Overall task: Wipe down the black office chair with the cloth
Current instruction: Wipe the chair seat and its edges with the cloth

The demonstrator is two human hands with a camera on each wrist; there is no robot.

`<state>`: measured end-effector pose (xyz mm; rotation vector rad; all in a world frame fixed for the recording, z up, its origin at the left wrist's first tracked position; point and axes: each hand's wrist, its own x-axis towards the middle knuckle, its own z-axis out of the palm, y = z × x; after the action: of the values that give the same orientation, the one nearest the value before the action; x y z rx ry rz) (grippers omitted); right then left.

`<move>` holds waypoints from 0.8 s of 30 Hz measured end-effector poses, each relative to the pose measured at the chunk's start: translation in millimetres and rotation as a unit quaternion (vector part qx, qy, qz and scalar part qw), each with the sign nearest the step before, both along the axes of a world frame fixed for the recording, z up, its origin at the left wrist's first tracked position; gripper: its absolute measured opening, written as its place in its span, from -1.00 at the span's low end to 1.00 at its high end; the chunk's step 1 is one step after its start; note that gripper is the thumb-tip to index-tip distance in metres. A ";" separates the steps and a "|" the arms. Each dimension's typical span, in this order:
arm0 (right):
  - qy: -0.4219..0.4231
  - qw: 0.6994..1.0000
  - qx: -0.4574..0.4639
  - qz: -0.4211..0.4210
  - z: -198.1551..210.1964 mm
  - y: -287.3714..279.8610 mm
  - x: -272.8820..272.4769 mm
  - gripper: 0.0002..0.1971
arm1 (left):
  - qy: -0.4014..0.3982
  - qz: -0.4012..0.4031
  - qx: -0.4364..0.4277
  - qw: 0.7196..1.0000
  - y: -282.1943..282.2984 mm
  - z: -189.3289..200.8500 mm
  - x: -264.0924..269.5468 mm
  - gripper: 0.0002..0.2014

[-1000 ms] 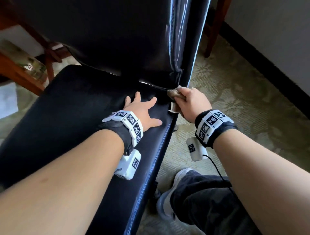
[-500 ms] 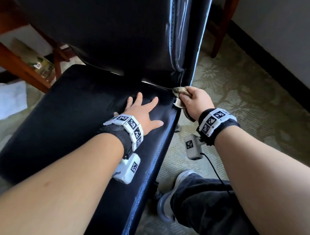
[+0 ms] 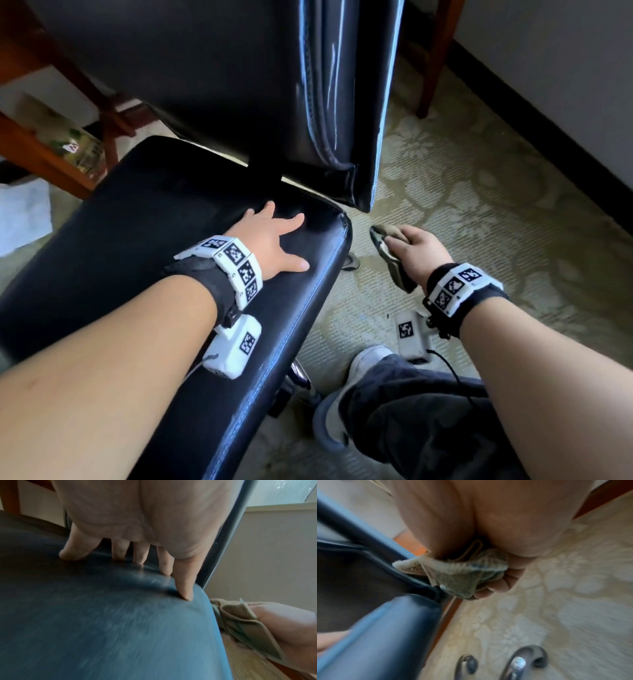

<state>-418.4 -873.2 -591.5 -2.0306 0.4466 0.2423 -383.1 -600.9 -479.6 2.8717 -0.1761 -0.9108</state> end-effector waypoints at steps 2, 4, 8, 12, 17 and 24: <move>-0.078 0.996 0.023 0.034 22.4 12.4 1.3 -0.88 | -0.027 0.001 -0.012 1.000 -8.4 12.4 4.0 -0.28; -0.130 0.989 0.022 0.062 30.6 30.1 0.7 -0.80 | -0.044 -0.006 -0.019 0.999 -14.6 14.6 3.1 -0.27; -0.134 0.991 0.026 0.017 7.0 54.6 -1.0 -0.86 | -0.017 -0.045 0.040 0.998 -19.7 3.6 -8.5 -0.19; -0.070 0.997 0.022 -0.010 -1.5 58.8 7.7 -0.85 | 0.005 -0.053 0.067 0.996 -23.0 5.7 -6.3 -0.23; 0.024 0.993 0.112 -0.033 -15.6 61.3 13.6 -0.81 | 0.019 -0.048 0.081 0.995 -28.5 3.0 -1.5 -0.24; -0.043 0.997 0.060 -0.033 13.1 60.2 11.5 -0.75 | 0.023 -0.056 0.089 0.994 -26.9 3.6 1.4 -0.23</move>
<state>-406.9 -813.1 -578.4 -1.8983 0.4352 0.1374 -381.6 -627.7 -476.0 3.0267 -0.2678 -1.0614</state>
